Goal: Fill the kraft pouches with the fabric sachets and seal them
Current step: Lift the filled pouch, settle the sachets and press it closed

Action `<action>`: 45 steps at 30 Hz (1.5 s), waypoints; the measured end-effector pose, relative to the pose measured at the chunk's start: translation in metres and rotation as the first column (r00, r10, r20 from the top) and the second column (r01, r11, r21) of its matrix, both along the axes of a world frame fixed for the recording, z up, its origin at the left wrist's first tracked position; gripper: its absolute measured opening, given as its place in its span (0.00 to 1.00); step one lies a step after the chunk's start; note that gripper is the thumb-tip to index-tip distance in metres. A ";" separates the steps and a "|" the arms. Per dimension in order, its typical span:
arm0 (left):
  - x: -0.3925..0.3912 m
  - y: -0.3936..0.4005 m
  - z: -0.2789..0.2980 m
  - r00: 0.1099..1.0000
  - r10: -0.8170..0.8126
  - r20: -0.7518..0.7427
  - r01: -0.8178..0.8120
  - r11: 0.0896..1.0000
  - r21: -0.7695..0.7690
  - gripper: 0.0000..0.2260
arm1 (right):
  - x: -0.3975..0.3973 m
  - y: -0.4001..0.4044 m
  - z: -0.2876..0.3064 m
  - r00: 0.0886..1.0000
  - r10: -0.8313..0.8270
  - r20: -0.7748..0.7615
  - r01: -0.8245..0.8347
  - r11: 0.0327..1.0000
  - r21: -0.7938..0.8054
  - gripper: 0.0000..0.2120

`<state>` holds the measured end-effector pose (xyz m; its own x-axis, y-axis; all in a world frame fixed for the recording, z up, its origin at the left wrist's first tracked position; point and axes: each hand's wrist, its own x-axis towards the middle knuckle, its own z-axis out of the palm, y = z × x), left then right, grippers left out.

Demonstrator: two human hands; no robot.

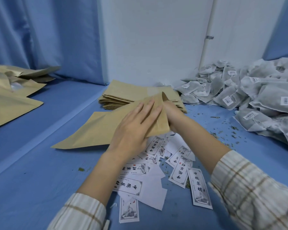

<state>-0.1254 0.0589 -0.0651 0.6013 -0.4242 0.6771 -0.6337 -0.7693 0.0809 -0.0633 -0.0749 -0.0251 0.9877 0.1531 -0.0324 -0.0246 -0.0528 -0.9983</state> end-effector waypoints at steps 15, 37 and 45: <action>0.014 -0.006 0.092 0.992 -0.062 0.110 0.118 0.760 -0.639 0.05 | -0.022 -0.101 0.097 0.585 0.088 0.806 0.417 0.820 -0.392 0.20; 0.038 -0.028 0.194 0.967 -0.244 -0.075 -0.010 0.259 -0.966 0.12 | -0.019 -0.167 0.190 0.646 0.011 0.763 0.259 0.937 -0.233 0.21; 0.040 -0.061 0.171 0.925 -0.345 -0.162 -0.039 0.340 -0.940 0.17 | -0.008 -0.181 0.185 0.721 0.040 0.692 0.344 0.846 -0.407 0.09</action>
